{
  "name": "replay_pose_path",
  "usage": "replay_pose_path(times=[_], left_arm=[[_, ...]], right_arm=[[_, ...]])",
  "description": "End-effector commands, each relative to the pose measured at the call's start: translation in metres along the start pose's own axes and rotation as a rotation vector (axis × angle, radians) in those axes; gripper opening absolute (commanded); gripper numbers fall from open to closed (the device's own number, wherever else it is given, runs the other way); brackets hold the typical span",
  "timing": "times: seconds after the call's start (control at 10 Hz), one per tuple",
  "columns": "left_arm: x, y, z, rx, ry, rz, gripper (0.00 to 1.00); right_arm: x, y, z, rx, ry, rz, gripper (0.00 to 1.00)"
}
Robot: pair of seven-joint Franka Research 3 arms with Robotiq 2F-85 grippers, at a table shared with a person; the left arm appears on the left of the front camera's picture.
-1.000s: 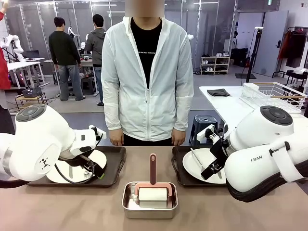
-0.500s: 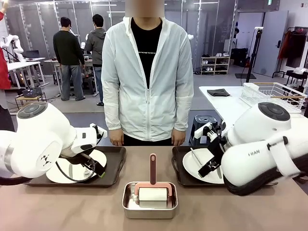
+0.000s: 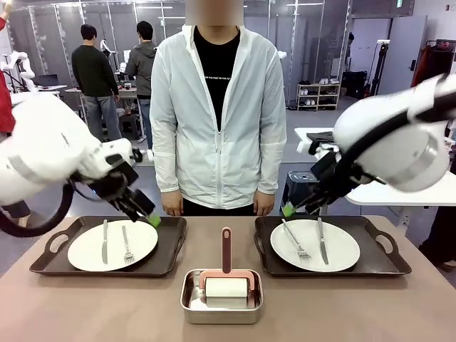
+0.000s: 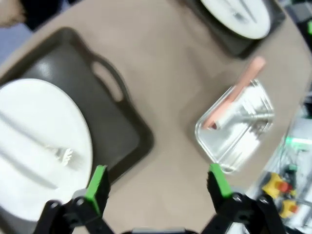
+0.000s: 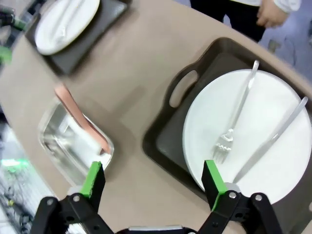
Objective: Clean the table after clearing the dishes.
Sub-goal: When the left (or right) Handle tray is removed, use the left hand (or right hand) to clean the left (or right) side of the table with the Lint Roller.
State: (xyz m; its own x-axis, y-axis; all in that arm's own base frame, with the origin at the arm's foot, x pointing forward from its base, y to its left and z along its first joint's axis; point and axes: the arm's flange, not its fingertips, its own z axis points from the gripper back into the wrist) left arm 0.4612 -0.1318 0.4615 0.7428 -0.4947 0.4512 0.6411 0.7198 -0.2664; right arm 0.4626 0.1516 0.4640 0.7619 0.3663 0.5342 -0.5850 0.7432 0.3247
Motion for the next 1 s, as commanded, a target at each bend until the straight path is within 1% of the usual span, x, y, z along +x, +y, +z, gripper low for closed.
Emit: replay_pose_path(times=[0.0,0.1,0.2,0.3,0.4,0.5,0.6,0.7,0.8,0.9], left_arm=[[0.008,0.054,0.022,-0.267,0.039,0.15,1.0],[0.007,0.074,0.029,-0.4,0.015,0.224,1.0],[0.003,0.094,0.029,-0.564,-0.018,0.321,1.0],[-0.004,0.107,0.022,-0.689,-0.042,0.409,1.0],[-0.012,0.116,0.011,-0.776,-0.054,0.503,1.0],[-0.02,0.119,0.001,-0.826,-0.052,0.58,1.0],[-0.024,0.12,-0.003,-0.865,-0.078,0.604,1.0],[-0.024,0.116,-0.004,-0.867,-0.068,0.592,1.0],[-0.036,0.129,-0.008,-0.835,-0.047,0.547,1.0],[-0.036,0.129,-0.008,-0.835,-0.047,0.547,1.0]], right_arm=[[0.007,-0.034,0.007,0.174,-0.053,-0.194,1.0],[0.005,-0.04,0.014,0.254,-0.083,-0.287,1.0],[0.002,-0.046,0.017,0.319,-0.122,-0.37,1.0],[-0.004,-0.05,0.017,0.403,-0.159,-0.451,1.0],[-0.01,-0.054,0.011,0.487,-0.183,-0.519,1.0],[-0.014,-0.056,0.006,0.53,-0.176,-0.544,1.0],[-0.016,-0.057,0.001,0.559,-0.172,-0.567,1.0],[-0.016,-0.057,-0.002,0.602,-0.171,-0.569,1.0],[-0.014,-0.06,0.009,0.532,-0.163,-0.56,1.0],[-0.014,-0.06,0.009,0.532,-0.163,-0.56,1.0]])
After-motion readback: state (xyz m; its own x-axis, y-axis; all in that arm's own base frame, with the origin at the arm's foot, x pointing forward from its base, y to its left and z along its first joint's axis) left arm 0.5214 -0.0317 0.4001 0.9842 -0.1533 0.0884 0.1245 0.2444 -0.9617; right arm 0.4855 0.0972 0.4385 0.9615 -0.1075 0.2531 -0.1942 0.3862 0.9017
